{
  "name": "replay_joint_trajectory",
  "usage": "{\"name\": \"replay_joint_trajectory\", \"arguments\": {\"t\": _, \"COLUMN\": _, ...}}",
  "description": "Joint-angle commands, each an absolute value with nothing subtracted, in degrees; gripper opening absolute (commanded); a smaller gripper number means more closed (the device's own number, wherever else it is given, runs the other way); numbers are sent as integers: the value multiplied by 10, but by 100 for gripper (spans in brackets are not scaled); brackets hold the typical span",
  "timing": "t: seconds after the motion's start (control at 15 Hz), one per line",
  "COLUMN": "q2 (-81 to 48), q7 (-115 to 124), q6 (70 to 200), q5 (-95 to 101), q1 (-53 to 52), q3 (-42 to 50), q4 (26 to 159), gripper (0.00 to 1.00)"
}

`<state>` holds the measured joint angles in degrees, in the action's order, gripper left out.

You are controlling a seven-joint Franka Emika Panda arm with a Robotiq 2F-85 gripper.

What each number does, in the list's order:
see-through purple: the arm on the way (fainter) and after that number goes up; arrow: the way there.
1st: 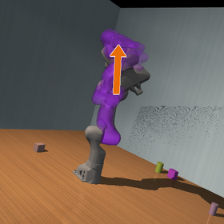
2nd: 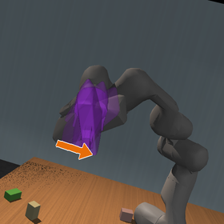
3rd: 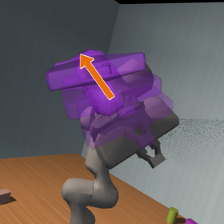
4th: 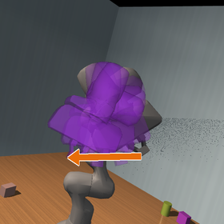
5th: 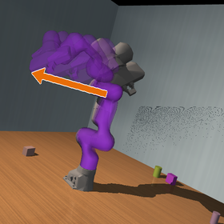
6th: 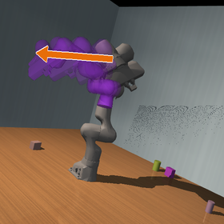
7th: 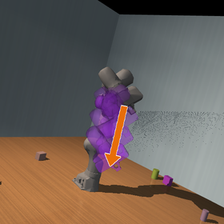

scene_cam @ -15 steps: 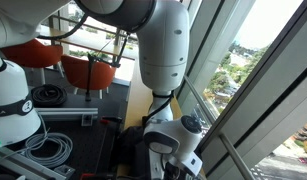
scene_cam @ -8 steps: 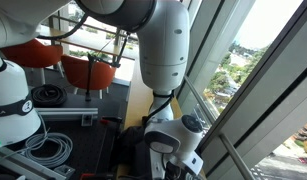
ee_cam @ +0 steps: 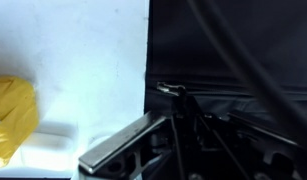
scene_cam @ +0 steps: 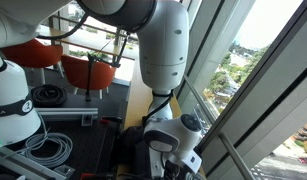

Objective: Pull closed the zipper on the jumper

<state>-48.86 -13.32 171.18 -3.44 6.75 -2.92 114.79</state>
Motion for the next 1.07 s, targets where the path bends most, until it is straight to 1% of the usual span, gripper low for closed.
{"name": "replay_joint_trajectory", "arguments": {"t": 0.0, "q2": -486, "q7": -105, "q6": 1724, "q5": -14, "q1": 44, "q3": -29, "q4": 1155, "gripper": 2}}
{"name": "replay_joint_trajectory", "arguments": {"t": 1.0, "q2": -489, "q7": -15, "q6": 1704, "q5": 5, "q1": -126, "q3": 3, "q4": 1121, "gripper": 2}}
